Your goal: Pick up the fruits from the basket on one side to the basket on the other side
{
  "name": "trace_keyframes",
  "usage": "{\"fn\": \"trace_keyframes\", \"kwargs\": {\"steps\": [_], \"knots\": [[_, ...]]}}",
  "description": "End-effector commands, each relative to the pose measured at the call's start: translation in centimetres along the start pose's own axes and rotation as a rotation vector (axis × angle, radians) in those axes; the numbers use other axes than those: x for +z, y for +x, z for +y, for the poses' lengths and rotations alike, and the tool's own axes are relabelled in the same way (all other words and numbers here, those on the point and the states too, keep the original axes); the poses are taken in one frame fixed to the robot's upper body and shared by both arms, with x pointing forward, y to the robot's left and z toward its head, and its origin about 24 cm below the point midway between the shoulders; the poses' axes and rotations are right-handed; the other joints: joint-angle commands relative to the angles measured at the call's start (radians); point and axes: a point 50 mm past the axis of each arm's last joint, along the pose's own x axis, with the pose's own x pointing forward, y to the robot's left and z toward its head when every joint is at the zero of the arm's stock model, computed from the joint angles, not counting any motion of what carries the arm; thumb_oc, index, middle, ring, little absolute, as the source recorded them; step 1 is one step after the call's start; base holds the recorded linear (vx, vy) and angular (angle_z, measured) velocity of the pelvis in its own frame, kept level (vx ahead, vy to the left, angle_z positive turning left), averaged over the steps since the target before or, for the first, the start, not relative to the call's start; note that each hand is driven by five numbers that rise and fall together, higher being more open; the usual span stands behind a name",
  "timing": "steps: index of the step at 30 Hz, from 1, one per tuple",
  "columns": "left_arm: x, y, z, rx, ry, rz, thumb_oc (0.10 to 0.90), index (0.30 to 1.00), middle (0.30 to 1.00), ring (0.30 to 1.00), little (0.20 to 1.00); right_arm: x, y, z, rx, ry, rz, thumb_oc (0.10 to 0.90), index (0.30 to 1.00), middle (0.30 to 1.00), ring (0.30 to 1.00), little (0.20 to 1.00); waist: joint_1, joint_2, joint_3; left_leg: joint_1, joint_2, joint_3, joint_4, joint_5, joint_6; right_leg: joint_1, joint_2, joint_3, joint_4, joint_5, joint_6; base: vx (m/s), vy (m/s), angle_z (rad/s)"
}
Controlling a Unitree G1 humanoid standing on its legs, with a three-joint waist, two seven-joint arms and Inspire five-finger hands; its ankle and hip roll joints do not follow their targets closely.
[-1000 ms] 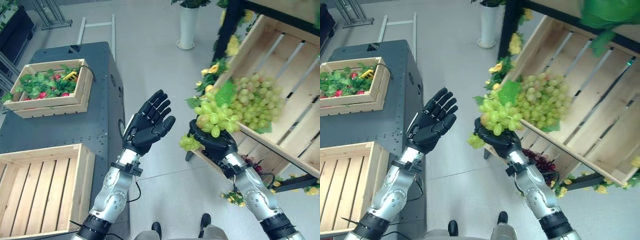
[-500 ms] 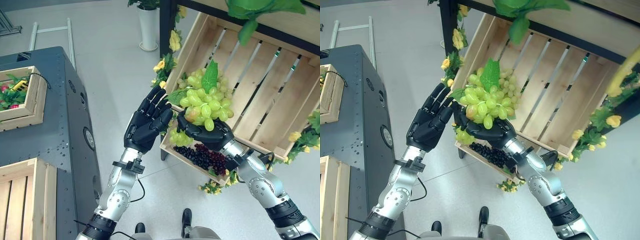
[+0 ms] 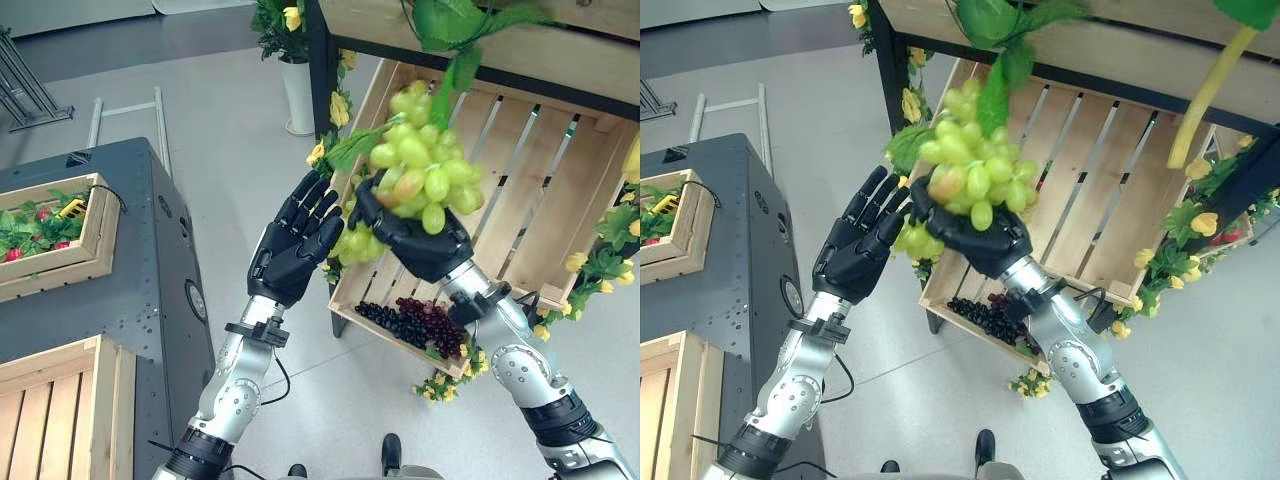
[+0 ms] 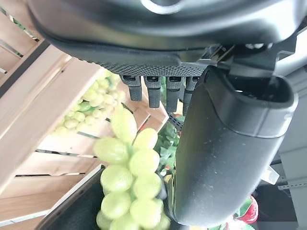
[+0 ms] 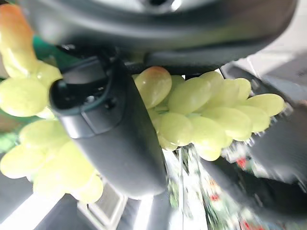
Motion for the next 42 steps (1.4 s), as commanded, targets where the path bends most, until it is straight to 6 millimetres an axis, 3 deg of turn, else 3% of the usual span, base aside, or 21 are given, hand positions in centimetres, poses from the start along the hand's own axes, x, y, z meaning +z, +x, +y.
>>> {"fn": "trace_keyframes", "kwargs": {"steps": [1, 9, 13, 16, 17, 22, 28, 31, 32, 33, 34, 38, 42], "knots": [[1.6, 1.7, -2.1, -0.147, 0.000, -0.068, 0.800, 0.900, 0.900, 0.900, 0.900, 5.5, 1.9, -0.4, -0.040, 0.024, -0.322, 0.400, 0.300, 0.300, 0.300, 0.300, -0.002, -0.036, -0.121, -0.095, -0.017, -0.005, -0.008, 0.063, 0.036, 0.105, -0.054, -0.019, 0.002, -0.063, 0.027, 0.05, 0.011, 0.01], [1.4, 1.5, -2.0, -0.159, 0.009, -0.044, 0.800, 0.900, 0.900, 0.900, 0.900, 6.1, 1.8, -3.9, -0.251, -0.035, -0.316, 0.400, 0.300, 0.300, 0.300, 0.300, 0.003, -0.041, -0.122, -0.095, -0.017, -0.005, -0.008, 0.060, 0.039, 0.102, -0.057, -0.016, 0.002, -0.058, 0.030, 0.00, 0.001, 0.00], [1.5, 1.6, -1.9, -0.155, 0.008, -0.043, 0.800, 0.900, 0.900, 0.900, 0.900, 7.4, 1.6, -6.1, -0.407, -0.281, -0.269, 0.400, 0.300, 0.300, 0.300, 0.300, 0.003, -0.044, -0.123, -0.092, -0.015, 0.000, -0.008, 0.059, 0.039, 0.102, -0.058, -0.014, 0.002, -0.057, 0.029, 0.00, 0.000, 0.00], [1.6, 1.7, -2.0, -0.159, 0.008, -0.044, 0.800, 0.900, 0.900, 0.900, 0.900, 8.7, 1.2, -7.7, -0.501, -0.434, -0.250, 0.400, 0.300, 0.300, 0.300, 0.300, 0.006, -0.046, -0.121, -0.092, -0.015, -0.001, -0.008, 0.060, 0.039, 0.102, -0.058, -0.014, 0.002, -0.054, 0.029, 0.00, 0.000, 0.00], [1.7, 1.9, -2.1, -0.162, 0.009, -0.041, 0.800, 0.900, 0.900, 0.900, 0.900, 10.1, 1.0, -8.9, -0.583, -0.592, -0.229, 0.400, 0.300, 0.300, 0.300, 0.300, 0.009, -0.050, -0.120, -0.093, -0.015, -0.004, -0.008, 0.059, 0.039, 0.102, -0.058, -0.016, 0.002, -0.054, 0.030, 0.00, 0.000, 0.00], [1.7, 2.1, -2.5, -0.180, 0.011, -0.030, 0.800, 0.900, 0.900, 0.900, 0.900, 13.5, -0.7, -11.9, -0.797, -0.925, -0.154, 0.400, 0.300, 0.300, 0.300, 0.300, 0.020, -0.057, -0.115, -0.092, -0.018, -0.015, -0.008, 0.060, 0.039, 0.106, -0.062, -0.022, 0.002, -0.050, 0.033, 0.00, 0.002, 0.01], [1.8, 2.4, -2.9, -0.188, 0.021, -0.025, 0.800, 0.900, 0.900, 0.900, 0.900, 16.5, -2.6, -14.4, -1.058, -1.037, -0.070, 0.400, 0.300, 0.300, 0.300, 0.300, 0.032, -0.066, -0.106, -0.089, -0.021, -0.022, -0.008, 0.061, 0.040, 0.112, -0.067, -0.031, 0.002, -0.046, 0.037, 0.00, 0.000, 0.03], [1.9, 2.5, -2.9, -0.194, 0.024, -0.020, 0.800, 0.900, 0.900, 0.900, 0.900, 17.0, -3.2, -15.2, -1.117, -1.002, -0.030, 0.400, 0.300, 0.300, 0.300, 0.300, 0.036, -0.068, -0.102, -0.089, -0.022, -0.025, -0.008, 0.059, 0.040, 0.114, -0.070, -0.035, 0.002, -0.045, 0.039, 0.00, 0.000, 0.00], [2.0, 2.8, -2.9, -0.205, 0.026, -0.016, 0.800, 0.900, 0.900, 0.900, 0.900, 16.6, -3.5, -15.8, -1.137, -0.994, 0.073, 0.557, 0.535, 0.535, 0.535, 0.535, 0.038, -0.072, -0.099, -0.091, -0.022, -0.029, -0.008, 0.060, 0.039, 0.114, -0.072, -0.039, 0.002, -0.043, 0.040, -0.01, -0.007, 0.03], [1.9, 2.8, -3.0, -0.207, 0.027, -0.015, 0.800, 0.900, 0.900, 0.900, 0.900, 16.5, -3.6, -15.9, -1.138, -1.009, 0.100, 0.557, 0.535, 0.535, 0.535, 0.535, 0.038, -0.072, -0.099, -0.091, -0.023, -0.029, -0.008, 0.061, 0.039, 0.114, -0.073, -0.040, 0.002, -0.042, 0.040, -0.01, -0.007, 0.06], [1.9, 3.0, -3.1, -0.210, 0.031, -0.013, 0.800, 0.900, 0.900, 0.900, 0.900, 16.5, -3.8, -16.3, -1.136, -1.070, 0.181, 0.800, 0.900, 0.900, 0.900, 0.900, 0.039, -0.075, -0.099, -0.092, -0.024, -0.030, -0.008, 0.063, 0.039, 0.112, -0.073, -0.039, 0.002, -0.040, 0.041, 0.00, -0.003, 0.06], [2.0, 3.2, -3.1, -0.209, 0.038, -0.011, 0.800, 0.900, 0.900, 0.900, 0.900, 16.4, -3.7, -16.5, -1.066, -1.184, 0.360, 0.800, 0.900, 0.900, 0.900, 0.900, 0.037, -0.084, -0.097, -0.094, -0.024, -0.025, -0.008, 0.067, 0.041, 0.108, -0.073, -0.037, 0.002, -0.034, 0.041, 0.00, -0.001, 0.01], [1.9, 3.1, -2.9, -0.205, 0.044, -0.010, 0.800, 0.900, 0.900, 0.900, 0.900, 17.1, -2.8, -15.9, -0.957, -1.419, 0.480, 0.800, 0.900, 0.900, 0.900, 0.900, 0.035, -0.090, -0.099, -0.095, -0.023, -0.020, -0.008, 0.071, 0.040, 0.105, -0.072, -0.032, 0.002, -0.031, 0.043, 0.00, 0.000, 0.00]]}}
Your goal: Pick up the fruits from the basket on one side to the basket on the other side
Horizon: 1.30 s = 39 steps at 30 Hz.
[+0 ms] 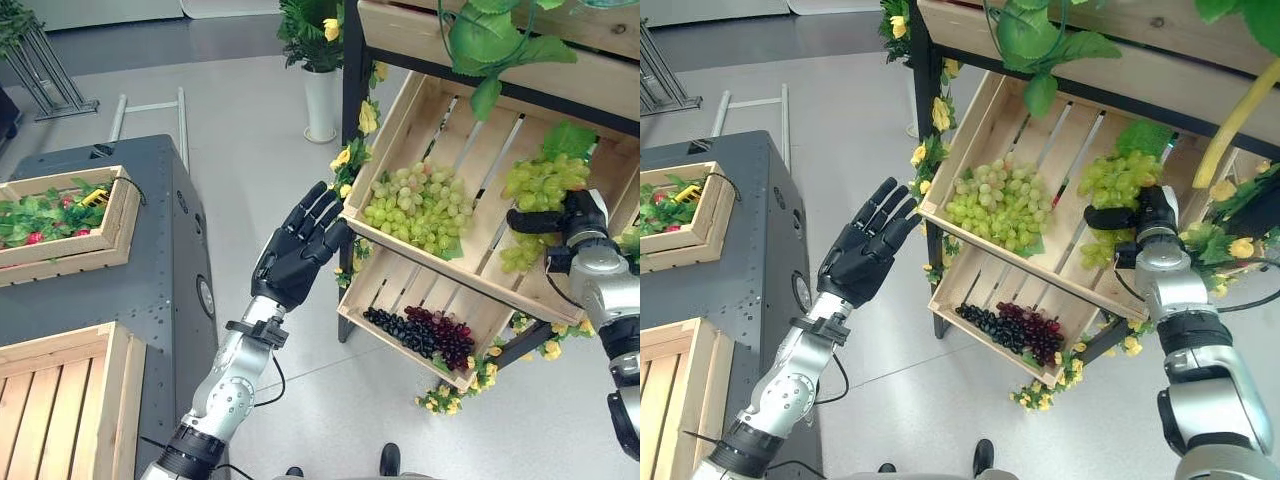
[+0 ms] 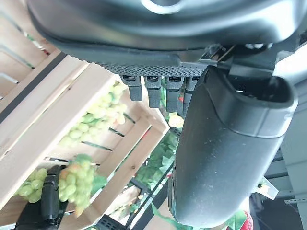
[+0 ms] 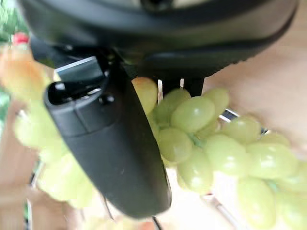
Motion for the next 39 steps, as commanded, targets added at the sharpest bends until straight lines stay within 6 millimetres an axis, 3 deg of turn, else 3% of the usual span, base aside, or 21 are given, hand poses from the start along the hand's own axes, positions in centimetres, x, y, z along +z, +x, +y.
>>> {"fn": "trace_keyframes", "kwargs": {"steps": [1, 7, 10, 16, 19, 21, 25, 29, 39], "knots": [[2.6, 2.8, -3.4, -0.214, 0.058, -0.111, 0.800, 0.900, 0.900, 0.900, 0.900, 5.5, 0.2, -6.2, -0.156, -0.360, -0.151, 0.800, 0.900, 0.900, 0.900, 0.900, -0.013, -0.049, -0.096, -0.099, -0.012, -0.007, -0.009, 0.073, 0.033, 0.090, -0.058, -0.023, 0.002, -0.033, 0.038, 0.01, -0.002, -0.03], [2.6, 2.7, -3.5, -0.217, 0.063, -0.112, 0.800, 0.900, 0.900, 0.900, 0.900, 7.7, -0.2, -5.9, -0.124, -0.658, -0.230, 0.800, 0.900, 0.900, 0.900, 0.900, -0.013, -0.056, -0.097, -0.101, -0.012, -0.001, -0.009, 0.074, 0.033, 0.087, -0.056, -0.024, 0.002, -0.032, 0.042, 0.00, 0.000, -0.01], [2.6, 2.5, -3.5, -0.219, 0.064, -0.112, 0.800, 0.900, 0.900, 0.900, 0.900, 7.9, -0.3, -5.7, -0.101, -0.744, -0.229, 0.800, 0.900, 0.900, 0.900, 0.900, -0.014, -0.058, -0.096, -0.100, -0.011, 0.003, -0.009, 0.073, 0.033, 0.087, -0.057, -0.023, 0.002, -0.032, 0.044, 0.00, 0.000, 0.00], [3.0, 2.5, -3.5, -0.221, 0.072, -0.114, 0.800, 0.900, 0.900, 0.900, 0.900, 7.5, -0.3, -5.8, -0.130, -0.652, -0.219, 0.800, 0.900, 0.900, 0.900, 0.900, -0.015, -0.057, -0.093, -0.096, -0.012, 0.003, -0.009, 0.071, 0.034, 0.089, -0.057, -0.019, 0.002, -0.031, 0.047, 0.00, 0.000, 0.00], [3.2, 2.6, -3.5, -0.219, 0.073, -0.115, 0.800, 0.900, 0.900, 0.900, 0.900, 7.4, -0.4, -5.8, -0.162, -0.448, -0.210, 0.800, 0.900, 0.900, 0.900, 0.900, -0.018, -0.055, -0.091, -0.093, -0.014, 0.005, -0.009, 0.068, 0.036, 0.091, -0.057, -0.016, 0.002, -0.031, 0.048, 0.00, 0.000, 0.00], [3.2, 2.7, -3.5, -0.215, 0.074, -0.119, 0.800, 0.900, 0.900, 0.900, 0.900, 7.6, -0.6, -4.9, -0.146, -0.262, -0.233, 0.800, 0.900, 0.900, 0.900, 0.900, -0.022, -0.051, -0.088, -0.092, -0.016, 0.003, -0.009, 0.065, 0.037, 0.092, -0.057, -0.012, 0.002, -0.033, 0.047, 0.00, 0.000, 0.00], [3.2, 2.6, -3.3, -0.207, 0.083, -0.120, 0.800, 0.900, 0.900, 0.900, 0.900, 8.1, -1.2, -3.5, -0.121, -0.055, -0.305, 0.800, 0.900, 0.900, 0.900, 0.900, -0.030, -0.045, -0.083, -0.088, -0.017, 0.001, -0.009, 0.060, 0.040, 0.095, -0.053, -0.004, 0.002, -0.037, 0.043, 0.00, 0.000, 0.00], [3.3, 2.3, -2.8, -0.186, 0.078, -0.131, 0.800, 0.900, 0.900, 0.900, 0.900, 9.5, -3.0, -1.1, -0.058, 0.296, -0.482, 0.800, 0.900, 0.900, 0.900, 0.900, -0.038, -0.035, -0.082, -0.092, -0.019, 0.001, -0.009, 0.061, 0.042, 0.090, -0.053, 0.002, 0.002, -0.038, 0.038, 0.00, 0.001, -0.01], [3.0, 1.7, -2.4, -0.174, 0.065, -0.146, 0.800, 0.900, 0.900, 0.900, 0.900, 12.7, -7.4, 2.1, 0.104, 0.621, -0.806, 0.800, 0.900, 0.900, 0.900, 0.900, -0.047, -0.012, -0.091, -0.089, -0.018, 0.010, -0.009, 0.050, 0.043, 0.090, -0.055, 0.007, 0.002, -0.051, 0.036, 0.00, 0.001, -0.01]]}}
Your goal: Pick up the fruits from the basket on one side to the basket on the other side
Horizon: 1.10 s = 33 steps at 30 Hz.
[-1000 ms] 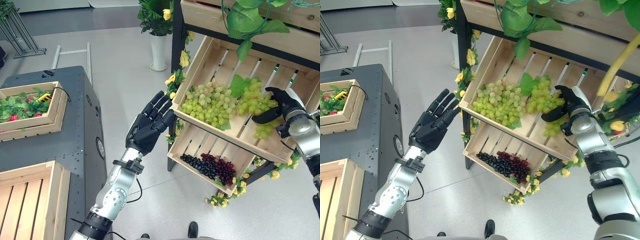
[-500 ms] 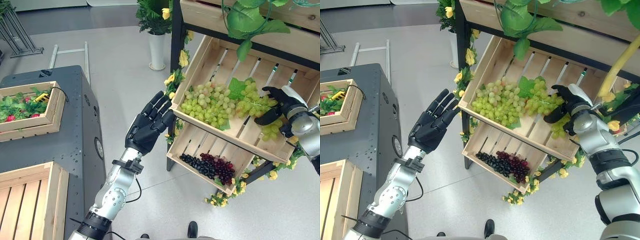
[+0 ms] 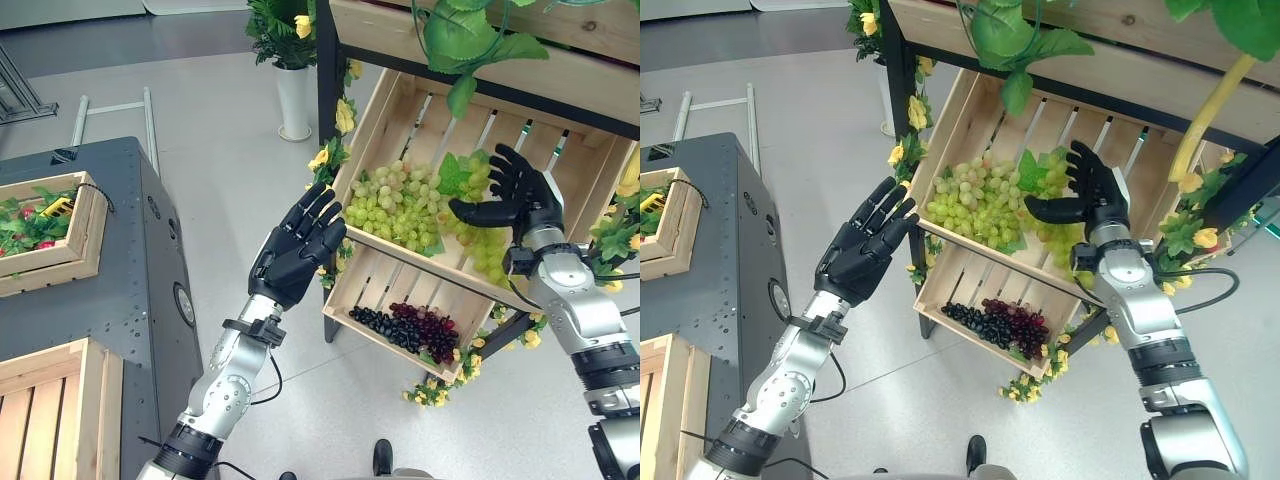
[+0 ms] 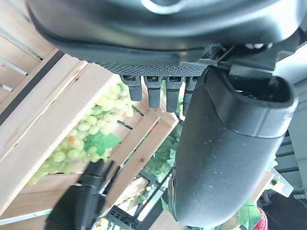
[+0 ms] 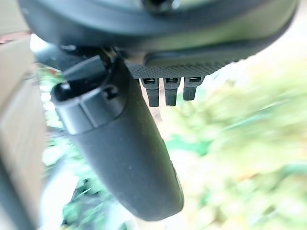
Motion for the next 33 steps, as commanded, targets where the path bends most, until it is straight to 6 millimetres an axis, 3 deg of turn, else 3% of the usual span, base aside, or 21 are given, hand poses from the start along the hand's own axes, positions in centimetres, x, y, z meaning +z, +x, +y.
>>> {"fn": "trace_keyframes", "kwargs": {"steps": [1, 7, 12, 16, 23, 29, 33], "knots": [[2.6, 1.7, -2.5, -0.173, 0.042, -0.146, 0.800, 0.900, 0.900, 0.900, 0.900, 8.4, 0.6, -0.3, -0.027, 0.162, -0.434, 0.800, 0.900, 0.900, 0.900, 0.900, 0.005, -0.008, -0.093, -0.090, -0.015, -0.002, -0.006, 0.053, 0.037, 0.092, -0.053, -0.002, 0.002, -0.049, 0.031, 0.00, 0.000, 0.00], [2.5, 1.3, -2.5, -0.165, 0.037, -0.151, 0.800, 0.900, 0.900, 0.900, 0.900, 9.1, -0.4, 1.4, 0.115, 0.338, -0.488, 0.800, 0.900, 0.900, 0.900, 0.900, 0.003, -0.002, -0.100, -0.088, -0.018, 0.001, -0.006, 0.050, 0.037, 0.094, -0.056, -0.002, 0.002, -0.053, 0.031, 0.00, 0.000, 0.00], [2.5, 1.2, -2.6, -0.152, 0.030, -0.159, 0.800, 0.900, 0.900, 0.900, 0.900, 10.0, -2.0, 4.1, 0.389, 0.529, -0.549, 0.800, 0.900, 0.900, 0.900, 0.900, 0.003, 0.002, -0.108, -0.091, -0.019, 0.003, -0.006, 0.050, 0.037, 0.090, -0.058, -0.003, 0.002, -0.056, 0.030, 0.00, 0.014, -0.04], [2.4, 0.9, -2.4, -0.136, 0.019, -0.177, 0.800, 0.900, 0.900, 0.900, 0.900, 9.5, -3.6, 5.9, 0.590, 0.703, -0.549, 0.800, 0.900, 0.900, 0.900, 0.900, 0.008, 0.005, -0.112, -0.088, -0.018, 0.005, -0.006, 0.046, 0.036, 0.098, -0.059, -0.012, 0.002, -0.064, 0.029, 0.02, 0.036, -0.01], [2.9, 0.2, -2.3, -0.056, 0.067, -0.272, 0.800, 0.900, 0.900, 0.900, 0.900, 4.9, -7.7, 11.1, 0.876, 1.005, -0.304, 0.800, 0.900, 0.900, 0.900, 0.900, 0.031, 0.010, -0.110, -0.106, -0.047, -0.018, -0.006, 0.055, 0.047, 0.103, -0.083, -0.057, 0.002, -0.057, 0.037, 0.00, 0.102, 0.03], [2.9, -0.1, -2.1, -0.022, 0.208, -0.268, 0.800, 0.900, 0.900, 0.900, 0.900, 0.7, -9.1, 13.4, 0.831, 1.160, -0.100, 0.800, 0.900, 0.900, 0.900, 0.900, 0.057, 0.016, -0.101, -0.121, -0.088, -0.056, -0.006, 0.063, 0.074, 0.082, -0.115, -0.090, 0.060, -0.065, 0.053, -0.01, 0.159, 0.24], [2.4, -0.7, -0.9, 0.007, 0.261, -0.208, 0.800, 0.900, 0.900, 0.900, 0.900, -2.7, -10.8, 14.8, 0.855, 1.181, 0.027, 0.800, 0.900, 0.900, 0.900, 0.900, 0.082, 0.029, -0.090, -0.132, -0.117, -0.090, -0.006, 0.072, 0.108, 0.031, -0.151, -0.100, 0.192, -0.071, 0.063, -0.01, 0.151, 0.34]]}}
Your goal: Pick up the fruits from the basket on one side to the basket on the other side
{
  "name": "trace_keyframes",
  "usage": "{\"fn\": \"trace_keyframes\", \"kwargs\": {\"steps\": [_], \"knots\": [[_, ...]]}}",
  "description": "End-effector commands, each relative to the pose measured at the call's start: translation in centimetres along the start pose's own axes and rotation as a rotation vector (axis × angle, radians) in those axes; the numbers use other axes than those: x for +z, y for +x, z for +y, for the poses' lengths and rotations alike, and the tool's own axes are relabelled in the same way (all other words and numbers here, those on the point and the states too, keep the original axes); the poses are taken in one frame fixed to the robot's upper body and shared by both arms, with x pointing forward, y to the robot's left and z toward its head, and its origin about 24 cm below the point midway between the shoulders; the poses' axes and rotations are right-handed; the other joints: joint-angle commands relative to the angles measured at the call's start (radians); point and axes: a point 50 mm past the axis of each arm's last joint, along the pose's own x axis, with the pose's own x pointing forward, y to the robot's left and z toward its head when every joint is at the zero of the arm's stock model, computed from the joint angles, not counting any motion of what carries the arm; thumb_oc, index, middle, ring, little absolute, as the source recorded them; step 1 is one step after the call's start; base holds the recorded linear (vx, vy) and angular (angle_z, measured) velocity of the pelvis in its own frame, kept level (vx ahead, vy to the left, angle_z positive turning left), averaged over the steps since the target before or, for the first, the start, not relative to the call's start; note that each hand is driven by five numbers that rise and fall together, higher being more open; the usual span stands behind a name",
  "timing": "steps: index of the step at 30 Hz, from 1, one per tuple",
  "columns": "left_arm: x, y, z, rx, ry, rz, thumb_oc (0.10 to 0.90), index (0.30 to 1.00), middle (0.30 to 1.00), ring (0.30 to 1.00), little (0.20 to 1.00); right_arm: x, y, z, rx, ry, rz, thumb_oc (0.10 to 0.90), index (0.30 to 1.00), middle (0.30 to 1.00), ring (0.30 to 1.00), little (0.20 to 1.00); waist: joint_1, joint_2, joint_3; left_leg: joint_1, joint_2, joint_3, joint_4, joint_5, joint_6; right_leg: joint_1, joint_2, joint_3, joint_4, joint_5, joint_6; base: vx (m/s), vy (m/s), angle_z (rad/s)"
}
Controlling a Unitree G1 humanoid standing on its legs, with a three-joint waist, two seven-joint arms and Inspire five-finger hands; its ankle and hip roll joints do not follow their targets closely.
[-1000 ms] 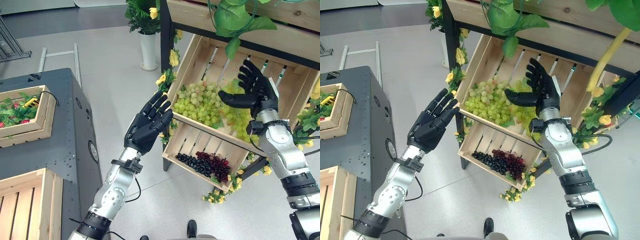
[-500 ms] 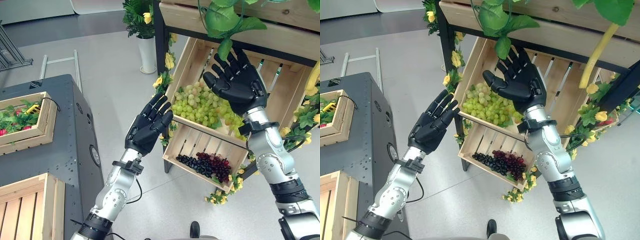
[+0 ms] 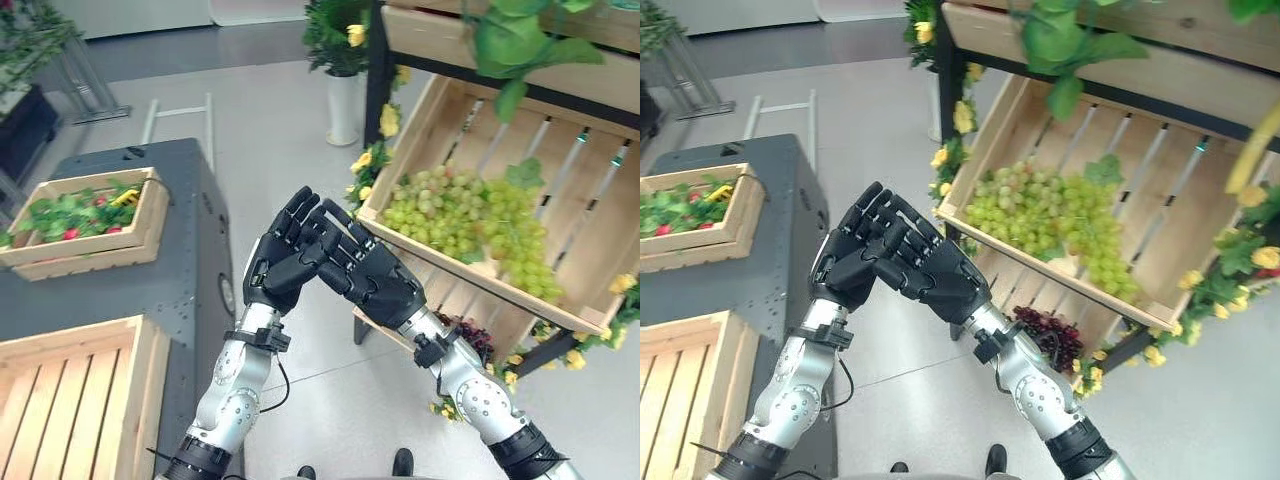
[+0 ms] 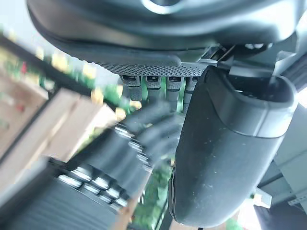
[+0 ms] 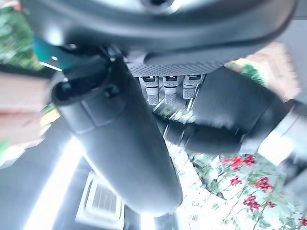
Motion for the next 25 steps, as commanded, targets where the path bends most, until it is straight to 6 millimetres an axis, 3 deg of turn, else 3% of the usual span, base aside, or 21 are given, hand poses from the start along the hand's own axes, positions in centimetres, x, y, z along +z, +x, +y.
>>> {"fn": "trace_keyframes", "kwargs": {"steps": [1, 6, 7, 8, 11, 13, 17, 19, 21, 25], "knots": [[3.3, 0.9, -0.8, -0.117, 0.101, -0.162, 0.800, 0.900, 0.900, 0.900, 0.900, 1.4, 1.1, 2.7, 0.252, 0.048, -0.139, 0.800, 0.900, 0.900, 0.900, 0.900, 0.006, -0.011, -0.065, -0.076, -0.064, -0.006, -0.010, 0.048, 0.078, 0.037, -0.082, -0.012, 0.193, -0.056, 0.043, 0.00, 0.091, 0.30], [2.6, 0.3, 0.6, -0.076, 0.111, -0.096, 0.800, 0.900, 0.900, 0.900, 0.900, -1.3, -0.3, 0.5, 0.184, -0.002, -0.037, 0.800, 0.900, 0.900, 0.900, 0.900, 0.020, -0.005, -0.057, -0.085, -0.079, -0.045, -0.010, 0.065, 0.094, 0.006, -0.063, 0.016, 0.251, -0.059, 0.034, 0.02, -0.025, 0.27], [1.8, 0.1, 1.0, -0.055, 0.107, -0.057, 0.800, 0.900, 0.900, 0.900, 0.900, -1.8, -1.1, -0.6, 0.118, -0.035, -0.017, 0.800, 0.900, 0.900, 0.900, 0.900, 0.014, -0.006, -0.059, -0.095, -0.083, -0.069, -0.010, 0.073, 0.092, 0.014, -0.026, 0.050, 0.204, -0.077, 0.027, 0.03, -0.114, 0.24], [1.7, 0.0, 1.1, -0.053, 0.103, -0.052, 0.800, 0.900, 0.900, 0.900, 0.900, -1.8, -1.3, -0.9, 0.104, -0.043, -0.014, 0.800, 0.900, 0.900, 0.900, 0.900, 0.013, -0.006, -0.059, -0.096, -0.083, -0.074, -0.010, 0.074, 0.091, 0.016, -0.023, 0.053, 0.192, -0.077, 0.026, 0.03, -0.211, 0.40], [-0.4, -1.0, 2.5, -0.011, 0.071, 0.049, 0.800, 0.900, 0.900, 0.900, 0.900, -2.7, -4.1, -4.2, -0.091, -0.206, 0.085, 0.800, 0.900, 0.900, 0.900, 0.900, -0.010, -0.015, -0.064, -0.119, -0.092, -0.114, -0.010, 0.079, 0.075, 0.016, 0.010, 0.142, 0.049, -0.019, 0.026, 0.01, -0.235, 0.81], [-1.1, -1.5, 3.4, -0.001, 0.076, 0.085, 0.800, 0.900, 0.900, 0.900, 0.900, -2.9, -5.3, -5.4, -0.148, -0.229, 0.122, 0.800, 0.900, 0.900, 0.900, 0.900, -0.023, -0.016, -0.061, -0.123, -0.092, -0.124, -0.010, 0.081, 0.070, 0.009, 0.029, 0.183, 0.020, 0.001, 0.020, -0.01, -0.223, 0.52], [-3.9, -3.6, 5.5, 0.073, 0.070, 0.244, 0.800, 0.900, 0.900, 0.900, 0.900, -4.1, -8.3, -8.2, -0.305, -0.336, 0.295, 0.800, 0.900, 0.900, 0.900, 0.900, -0.029, -0.023, -0.050, -0.139, -0.066, -0.131, -0.010, 0.094, 0.046, 0.015, 0.051, 0.165, -0.012, 0.010, 0.003, -0.04, -0.304, 0.31], [-6.0, -5.5, 6.9, 0.096, 0.077, 0.367, 0.800, 0.900, 0.900, 0.900, 0.900, -5.0, -10.9, -10.2, -0.443, -0.363, 0.415, 0.800, 0.900, 0.900, 0.900, 0.900, -0.027, -0.025, -0.046, -0.151, -0.029, -0.115, -0.010, 0.115, 0.019, 0.020, 0.070, 0.137, -0.013, -0.007, -0.013, -0.05, -0.348, 0.20], [-7.1, -6.2, 7.3, 0.100, 0.097, 0.434, 0.800, 0.900, 0.900, 0.900, 0.900, -5.4, -11.8, -10.9, -0.500, -0.371, 0.455, 0.800, 0.900, 0.900, 0.900, 0.900, -0.028, -0.025, -0.043, -0.160, -0.013, -0.101, -0.010, 0.129, 0.006, 0.026, 0.079, 0.120, -0.013, -0.013, -0.020, -0.06, -0.219, 0.12], [-12.0, -8.4, 8.7, 0.129, 0.201, 0.757, 0.800, 0.900, 0.900, 0.900, 0.900, -6.9, -15.7, -13.2, -0.762, -0.338, 0.545, 0.800, 0.900, 0.900, 0.900, 0.900, -0.059, -0.035, -0.027, -0.180, 0.045, 0.028, 0.058, 0.126, -0.024, 0.062, 0.072, 0.028, -0.013, -0.034, -0.041, -0.07, -0.152, 0.52]]}}
